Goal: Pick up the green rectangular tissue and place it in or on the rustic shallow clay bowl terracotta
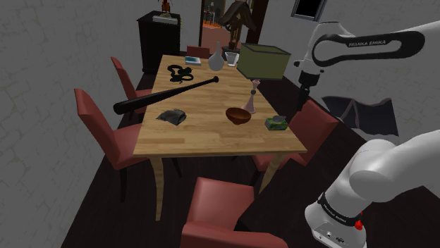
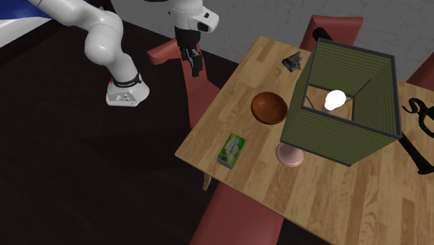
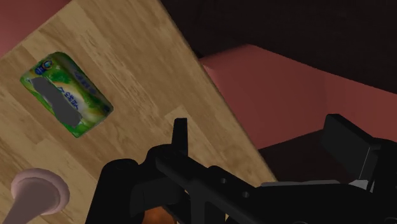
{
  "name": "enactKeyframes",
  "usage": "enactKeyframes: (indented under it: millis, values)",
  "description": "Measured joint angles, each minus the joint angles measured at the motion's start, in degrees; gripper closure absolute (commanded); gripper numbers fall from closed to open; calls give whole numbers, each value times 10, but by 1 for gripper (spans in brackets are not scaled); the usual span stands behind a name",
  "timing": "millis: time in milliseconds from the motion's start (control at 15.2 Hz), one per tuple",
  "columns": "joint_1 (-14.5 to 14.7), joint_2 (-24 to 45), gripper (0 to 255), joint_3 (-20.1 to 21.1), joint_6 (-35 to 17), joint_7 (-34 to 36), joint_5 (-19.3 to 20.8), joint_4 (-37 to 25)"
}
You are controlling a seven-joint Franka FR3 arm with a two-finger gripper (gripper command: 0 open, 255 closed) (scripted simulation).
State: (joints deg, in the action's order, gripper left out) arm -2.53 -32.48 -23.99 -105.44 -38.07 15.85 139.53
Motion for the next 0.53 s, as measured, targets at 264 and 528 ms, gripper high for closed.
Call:
enactKeyframes:
  millis: [264,528]
  values:
    - [14,81,0,-64,-58,-85,-12,-29]
    - [32,178,0,-133,-109,-190,-52,-73]
